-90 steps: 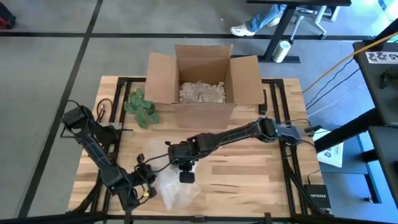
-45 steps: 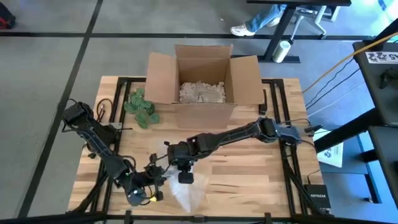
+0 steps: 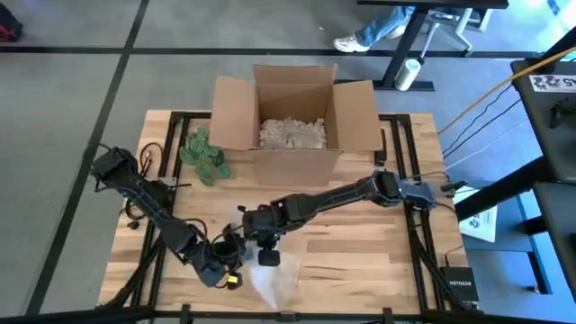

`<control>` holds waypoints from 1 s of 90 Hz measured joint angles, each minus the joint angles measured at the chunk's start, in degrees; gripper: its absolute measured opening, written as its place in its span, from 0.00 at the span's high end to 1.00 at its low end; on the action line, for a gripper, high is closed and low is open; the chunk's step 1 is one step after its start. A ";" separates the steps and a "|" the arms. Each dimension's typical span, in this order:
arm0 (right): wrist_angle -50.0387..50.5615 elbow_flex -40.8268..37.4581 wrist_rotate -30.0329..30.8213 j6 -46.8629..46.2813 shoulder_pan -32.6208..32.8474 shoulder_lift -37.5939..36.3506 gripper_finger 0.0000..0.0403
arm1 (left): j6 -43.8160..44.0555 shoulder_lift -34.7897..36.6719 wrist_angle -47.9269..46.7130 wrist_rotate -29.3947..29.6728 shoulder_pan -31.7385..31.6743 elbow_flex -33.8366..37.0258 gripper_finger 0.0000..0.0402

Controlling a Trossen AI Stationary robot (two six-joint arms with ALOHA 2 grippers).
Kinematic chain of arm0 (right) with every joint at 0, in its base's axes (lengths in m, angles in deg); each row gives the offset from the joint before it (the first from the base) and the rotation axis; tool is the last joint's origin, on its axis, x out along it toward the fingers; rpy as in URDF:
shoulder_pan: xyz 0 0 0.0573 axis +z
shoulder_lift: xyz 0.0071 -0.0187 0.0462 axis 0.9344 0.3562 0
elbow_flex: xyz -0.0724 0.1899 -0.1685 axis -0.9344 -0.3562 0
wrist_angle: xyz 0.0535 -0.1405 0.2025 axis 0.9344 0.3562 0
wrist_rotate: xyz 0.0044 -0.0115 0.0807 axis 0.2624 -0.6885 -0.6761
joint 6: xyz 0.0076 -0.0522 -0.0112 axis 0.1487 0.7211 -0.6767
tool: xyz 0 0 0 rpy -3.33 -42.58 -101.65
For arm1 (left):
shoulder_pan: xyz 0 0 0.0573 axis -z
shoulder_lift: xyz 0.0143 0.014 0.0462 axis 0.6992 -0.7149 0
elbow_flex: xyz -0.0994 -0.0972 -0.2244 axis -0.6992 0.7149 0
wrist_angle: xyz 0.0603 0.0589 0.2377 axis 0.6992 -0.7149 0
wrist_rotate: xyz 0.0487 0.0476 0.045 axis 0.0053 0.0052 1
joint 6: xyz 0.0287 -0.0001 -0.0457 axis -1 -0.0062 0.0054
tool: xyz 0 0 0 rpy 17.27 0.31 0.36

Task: Wrap mug
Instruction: Wrap the green mug in bubble wrap

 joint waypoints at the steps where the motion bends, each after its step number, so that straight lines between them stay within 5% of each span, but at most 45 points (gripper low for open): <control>1: 0.00 0.00 0.32 0.03 0.07 -0.14 1.00 | 0.19 0.00 -0.34 -0.29 0.00 0.00 1.00; 42: 0.04 -0.02 18.66 1.42 4.35 -8.14 1.00 | 2.40 0.13 -2.91 -7.39 -2.03 0.07 1.00; 71: -0.56 -0.61 12.65 2.06 5.04 -7.75 0.98 | 1.71 0.13 -3.34 -8.89 -3.04 0.09 1.00; 90: -4.71 -0.66 6.07 2.24 4.00 -6.74 0.83 | 1.71 0.13 -3.32 -8.81 -3.02 0.09 1.00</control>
